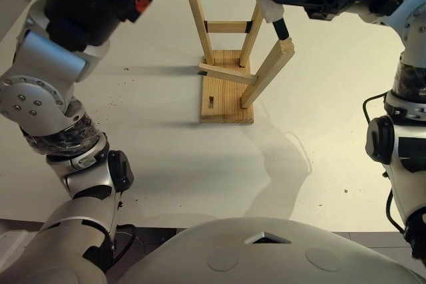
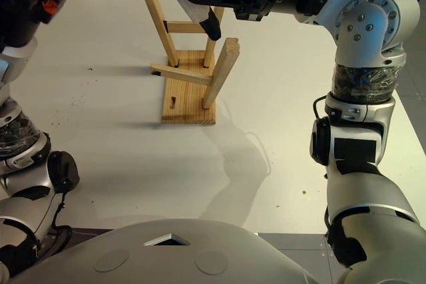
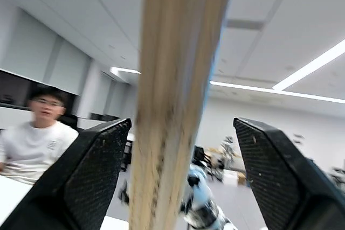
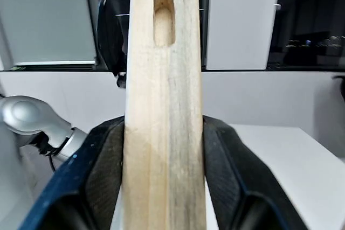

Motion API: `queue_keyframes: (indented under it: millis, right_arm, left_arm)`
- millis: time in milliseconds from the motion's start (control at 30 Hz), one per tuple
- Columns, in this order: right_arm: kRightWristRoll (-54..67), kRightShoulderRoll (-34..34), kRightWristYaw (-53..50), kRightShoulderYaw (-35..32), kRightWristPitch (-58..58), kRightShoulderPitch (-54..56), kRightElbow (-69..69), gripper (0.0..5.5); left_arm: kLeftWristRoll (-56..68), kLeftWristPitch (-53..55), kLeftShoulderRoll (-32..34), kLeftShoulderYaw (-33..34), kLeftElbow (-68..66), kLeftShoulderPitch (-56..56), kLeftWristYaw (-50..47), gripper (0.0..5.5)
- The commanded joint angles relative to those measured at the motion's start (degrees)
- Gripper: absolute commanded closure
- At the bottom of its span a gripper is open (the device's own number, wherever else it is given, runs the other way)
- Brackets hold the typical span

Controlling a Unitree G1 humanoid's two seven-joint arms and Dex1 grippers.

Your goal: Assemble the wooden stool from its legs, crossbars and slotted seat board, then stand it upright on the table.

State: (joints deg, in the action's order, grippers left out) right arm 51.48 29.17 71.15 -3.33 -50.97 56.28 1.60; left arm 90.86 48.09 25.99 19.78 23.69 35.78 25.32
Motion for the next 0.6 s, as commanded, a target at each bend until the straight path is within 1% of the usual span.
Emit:
queue_keyframes:
  millis: [33, 167, 433, 600]
  right_arm:
    - [-2.7, 2.4, 4.1, 2.71, 2.46, 0.03, -0.89, 3.47]
    - [-8.75, 4.38, 8.27, 7.26, 7.88, -3.05, -0.22, 3.47]
    - [-8.51, 4.94, 8.29, 5.37, 7.04, -3.76, 0.81, 3.47]
    - [-7.99, 5.2, 8.21, 4.54, 6.43, -4.19, 0.68, 3.47]
  left_arm:
    - [-2.24, -0.42, 1.35, -2.35, -0.31, -0.41, 1.97, 1.96]
    - [-2.7, -1.0, 1.9, -2.97, -0.09, -0.44, 4.25, 1.96]
    - [-3.15, -1.63, 3.66, -3.06, 0.9, -1.63, 7.45, 1.96]
    - [-5.05, -2.55, 4.31, -3.37, 0.15, -2.09, 8.33, 2.64]
